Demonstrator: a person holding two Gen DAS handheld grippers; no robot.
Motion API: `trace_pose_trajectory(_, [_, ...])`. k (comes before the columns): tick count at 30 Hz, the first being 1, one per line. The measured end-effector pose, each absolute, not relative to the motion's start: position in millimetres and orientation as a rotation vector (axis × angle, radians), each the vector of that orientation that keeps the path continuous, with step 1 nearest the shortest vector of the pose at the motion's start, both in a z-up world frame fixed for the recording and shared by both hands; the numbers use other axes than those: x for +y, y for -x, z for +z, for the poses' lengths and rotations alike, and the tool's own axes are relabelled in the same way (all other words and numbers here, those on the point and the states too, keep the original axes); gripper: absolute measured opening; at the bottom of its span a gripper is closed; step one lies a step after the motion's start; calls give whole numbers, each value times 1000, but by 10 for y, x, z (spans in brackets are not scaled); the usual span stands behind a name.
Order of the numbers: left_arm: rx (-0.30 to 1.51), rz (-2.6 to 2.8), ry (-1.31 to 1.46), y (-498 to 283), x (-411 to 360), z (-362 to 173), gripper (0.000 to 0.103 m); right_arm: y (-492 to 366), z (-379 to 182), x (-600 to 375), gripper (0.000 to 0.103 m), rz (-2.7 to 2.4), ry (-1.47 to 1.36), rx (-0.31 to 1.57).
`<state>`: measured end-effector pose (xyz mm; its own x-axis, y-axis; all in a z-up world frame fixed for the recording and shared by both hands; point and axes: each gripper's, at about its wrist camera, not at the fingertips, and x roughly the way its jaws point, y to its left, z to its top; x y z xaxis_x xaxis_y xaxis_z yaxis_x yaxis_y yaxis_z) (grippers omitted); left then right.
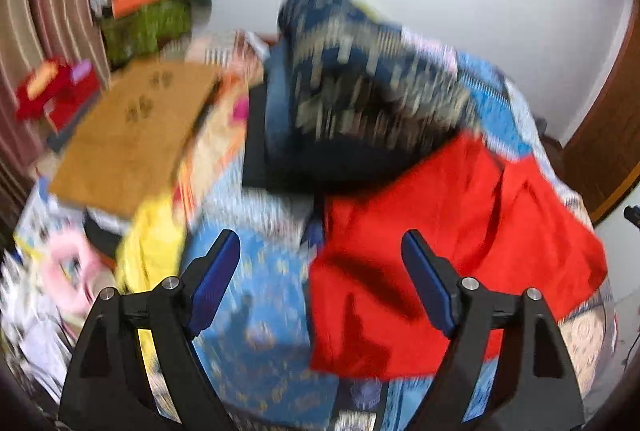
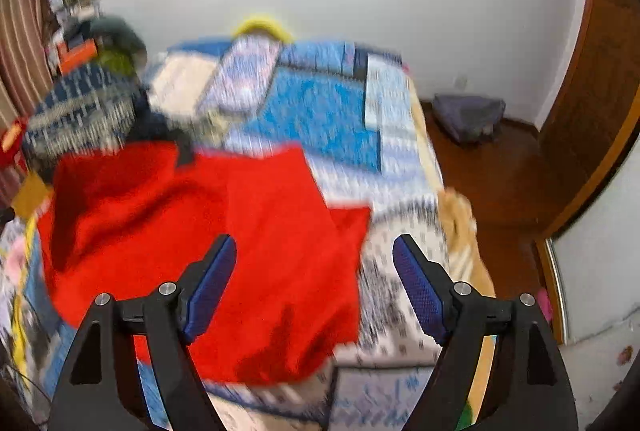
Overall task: Fold large clothes
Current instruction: 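Grasp the jacket's hood edge with the left gripper and tuck it under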
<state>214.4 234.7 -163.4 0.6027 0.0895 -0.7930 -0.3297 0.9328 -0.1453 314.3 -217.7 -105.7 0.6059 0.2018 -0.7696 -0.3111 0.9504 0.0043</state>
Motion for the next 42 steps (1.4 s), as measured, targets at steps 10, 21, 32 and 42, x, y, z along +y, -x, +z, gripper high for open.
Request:
trace_pose_trajectory(10, [1110,118,680,-1850,2383,-2730,82,-3301,-1945,-2478,78,336,-155,1179])
trace_pose_trajectory(21, [1071,54,641,-2140,2193,-2892,42,-3409,-2081,-2351,16,433,-343,1178])
trace_pose_trajectory(32, [942,-10,447,-1942,2005,-2160,5,-2771,-1347,-2263,10,465,-183,927])
trace_pose_trajectory(42, [970,11,348,-1457,2002,-1951,9,-2170,-1342,-2483,10,418,-144,947])
